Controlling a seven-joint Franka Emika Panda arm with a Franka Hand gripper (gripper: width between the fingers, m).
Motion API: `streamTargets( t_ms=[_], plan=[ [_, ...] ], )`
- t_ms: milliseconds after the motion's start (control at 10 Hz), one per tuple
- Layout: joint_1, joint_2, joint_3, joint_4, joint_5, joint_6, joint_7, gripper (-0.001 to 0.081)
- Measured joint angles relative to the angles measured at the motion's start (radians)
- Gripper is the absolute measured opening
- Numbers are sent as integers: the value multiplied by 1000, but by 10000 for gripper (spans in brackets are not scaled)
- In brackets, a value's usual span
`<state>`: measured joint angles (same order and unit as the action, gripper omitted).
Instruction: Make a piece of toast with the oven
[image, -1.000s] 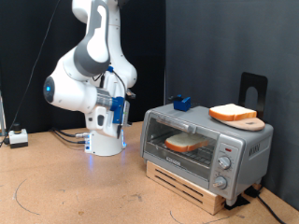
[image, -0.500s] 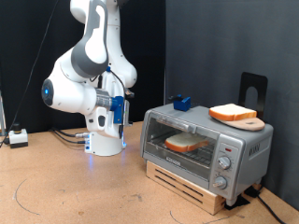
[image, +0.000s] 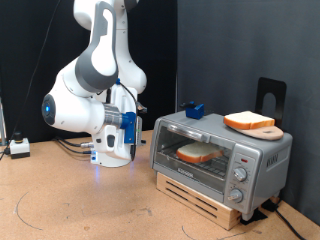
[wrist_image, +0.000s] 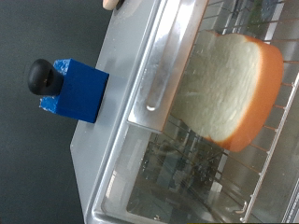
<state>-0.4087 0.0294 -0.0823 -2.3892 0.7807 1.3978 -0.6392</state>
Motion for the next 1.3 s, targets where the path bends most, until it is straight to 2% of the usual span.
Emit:
streamTargets(
  t_ms=[300,800,1000,1200,1300],
  plan=[
    [1,25,18,14,15,60,-42,810],
    [3,214,56,148,145,72,-46,810],
    [13,259,66,173,193,174,-37,810],
    [11,263,67,176,188,123,-14,810],
    [11,275,68,195,189,58,54,810]
  ],
)
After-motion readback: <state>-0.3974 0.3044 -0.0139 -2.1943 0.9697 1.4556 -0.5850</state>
